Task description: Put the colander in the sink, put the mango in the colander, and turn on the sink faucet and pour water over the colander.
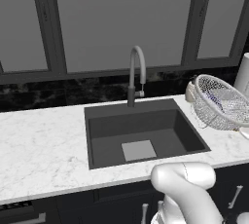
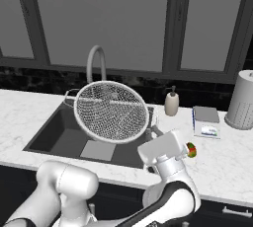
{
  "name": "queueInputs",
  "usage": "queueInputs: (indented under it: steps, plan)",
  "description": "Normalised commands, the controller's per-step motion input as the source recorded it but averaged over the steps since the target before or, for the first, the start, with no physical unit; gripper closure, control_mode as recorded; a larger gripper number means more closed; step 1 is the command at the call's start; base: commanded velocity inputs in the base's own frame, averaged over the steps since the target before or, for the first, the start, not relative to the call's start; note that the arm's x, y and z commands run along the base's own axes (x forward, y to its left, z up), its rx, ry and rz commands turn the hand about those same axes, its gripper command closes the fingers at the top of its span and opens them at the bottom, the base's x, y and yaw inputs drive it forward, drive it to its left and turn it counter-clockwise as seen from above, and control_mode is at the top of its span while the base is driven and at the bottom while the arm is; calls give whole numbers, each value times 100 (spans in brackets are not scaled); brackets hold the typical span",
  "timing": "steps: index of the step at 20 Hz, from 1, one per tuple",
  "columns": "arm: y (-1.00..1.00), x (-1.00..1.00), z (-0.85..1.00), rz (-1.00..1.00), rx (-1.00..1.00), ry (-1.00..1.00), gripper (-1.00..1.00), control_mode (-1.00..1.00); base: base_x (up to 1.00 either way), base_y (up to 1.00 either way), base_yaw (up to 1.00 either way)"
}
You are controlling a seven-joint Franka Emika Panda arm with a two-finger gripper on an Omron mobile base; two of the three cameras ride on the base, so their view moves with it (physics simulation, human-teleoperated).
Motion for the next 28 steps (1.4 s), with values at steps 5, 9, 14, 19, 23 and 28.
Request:
queueInputs:
  steps: [5, 9, 14, 19, 23, 28]
  plan:
    - [-8, 29, -34, -11, -20, -12, 100, -100, 0, 0, 0]
    - [-4, 43, -4, -12, -4, -10, 100, -100, 0, 0, 0]
    - [0, 48, -6, -13, -5, -3, 100, -100, 0, 0, 0]
    - [1, 30, -22, -8, -12, 4, 100, -100, 0, 0, 0]
    - [0, 29, -21, -2, -8, 17, 100, -100, 0, 0, 0]
    - [0, 33, -17, 0, 0, 21, 100, -100, 0, 0, 0]
